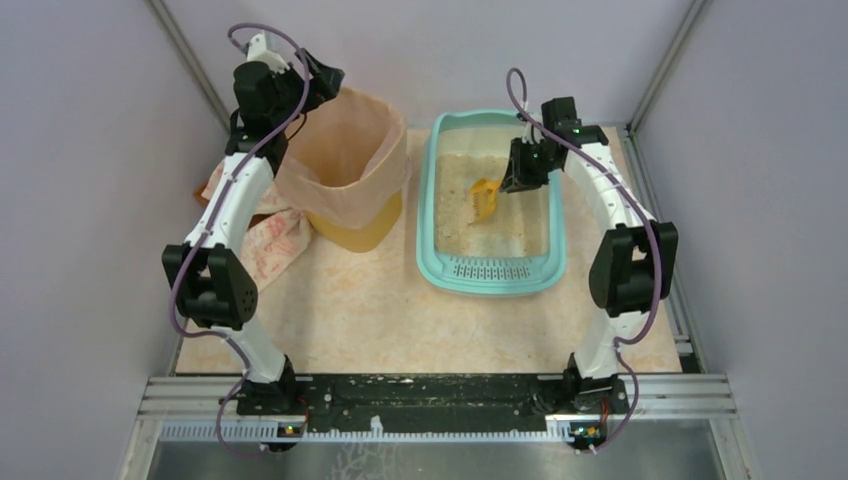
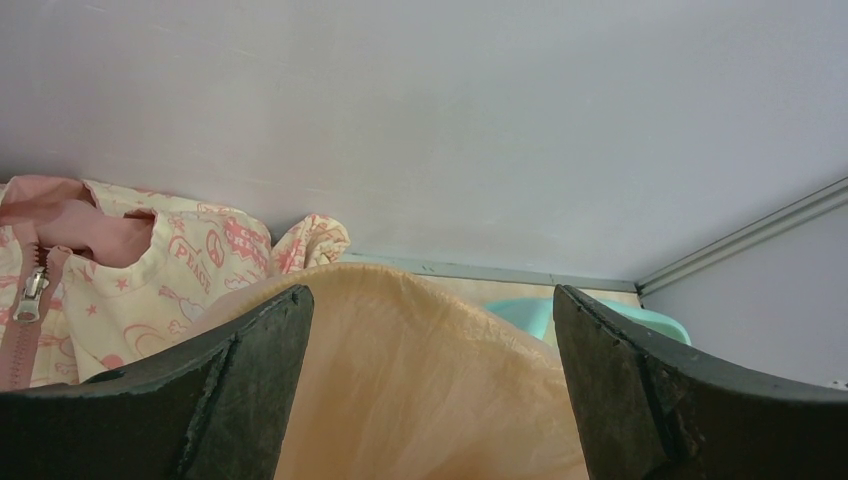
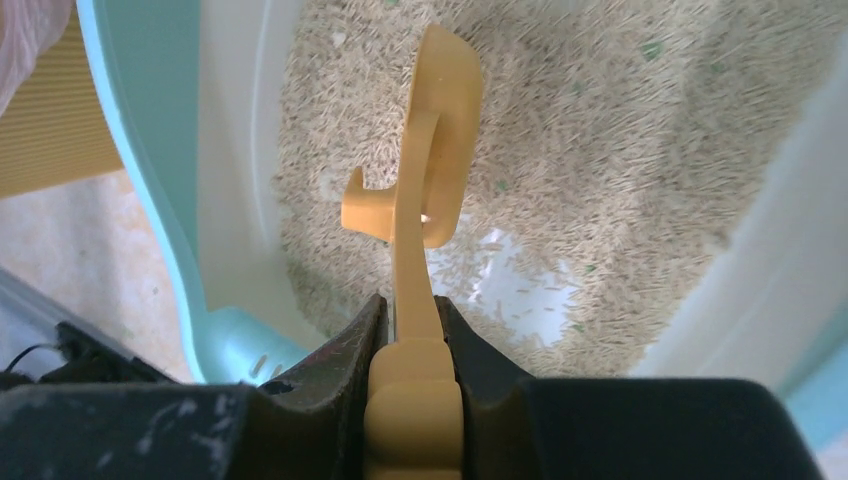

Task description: Clean the litter box

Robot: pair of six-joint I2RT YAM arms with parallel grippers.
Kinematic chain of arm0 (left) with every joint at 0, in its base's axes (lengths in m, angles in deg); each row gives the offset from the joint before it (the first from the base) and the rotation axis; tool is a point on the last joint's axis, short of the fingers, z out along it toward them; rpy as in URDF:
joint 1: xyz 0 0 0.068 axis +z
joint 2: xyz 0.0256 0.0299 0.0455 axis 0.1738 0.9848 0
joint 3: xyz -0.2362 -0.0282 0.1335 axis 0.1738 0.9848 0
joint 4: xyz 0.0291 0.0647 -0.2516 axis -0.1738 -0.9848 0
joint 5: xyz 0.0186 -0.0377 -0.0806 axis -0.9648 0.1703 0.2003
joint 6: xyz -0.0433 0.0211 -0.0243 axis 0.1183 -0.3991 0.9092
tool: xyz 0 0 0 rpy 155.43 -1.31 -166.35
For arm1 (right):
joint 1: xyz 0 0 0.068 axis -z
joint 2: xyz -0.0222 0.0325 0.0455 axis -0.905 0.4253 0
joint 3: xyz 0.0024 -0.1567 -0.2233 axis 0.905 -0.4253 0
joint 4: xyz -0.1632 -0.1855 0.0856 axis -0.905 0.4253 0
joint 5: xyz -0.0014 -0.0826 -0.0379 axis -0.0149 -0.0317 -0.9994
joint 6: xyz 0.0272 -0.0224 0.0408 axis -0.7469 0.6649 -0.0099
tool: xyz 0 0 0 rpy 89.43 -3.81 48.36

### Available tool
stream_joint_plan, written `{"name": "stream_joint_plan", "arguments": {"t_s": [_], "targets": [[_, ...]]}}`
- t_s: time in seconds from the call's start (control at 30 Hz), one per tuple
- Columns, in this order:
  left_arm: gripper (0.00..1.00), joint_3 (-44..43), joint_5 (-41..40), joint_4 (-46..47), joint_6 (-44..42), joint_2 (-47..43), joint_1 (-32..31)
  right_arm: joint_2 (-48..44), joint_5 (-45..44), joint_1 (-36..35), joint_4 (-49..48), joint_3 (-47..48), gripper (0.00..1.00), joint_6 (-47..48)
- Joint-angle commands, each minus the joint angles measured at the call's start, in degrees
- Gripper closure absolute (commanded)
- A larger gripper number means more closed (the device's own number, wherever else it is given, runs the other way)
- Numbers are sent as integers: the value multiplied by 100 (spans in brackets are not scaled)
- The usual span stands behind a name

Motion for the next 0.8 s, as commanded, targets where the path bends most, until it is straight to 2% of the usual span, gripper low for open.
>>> {"name": "stream_joint_plan", "arguments": {"t_s": [0.0, 0.3, 0.6, 0.77], "targets": [[5, -208, 88, 196, -9, 103, 20, -422, -994, -171, 94, 640, 100, 271], [5, -248, 108, 198, 10, 149, 21, -402, -1042, -598, 294, 774, 100, 467], [5, -231, 90, 189, -16, 100, 28, -653, -619, -854, 174, 127, 100, 247], [5, -157, 133, 205, 9, 63, 21, -739, -584, -850, -11, -538, 100, 361]]}}
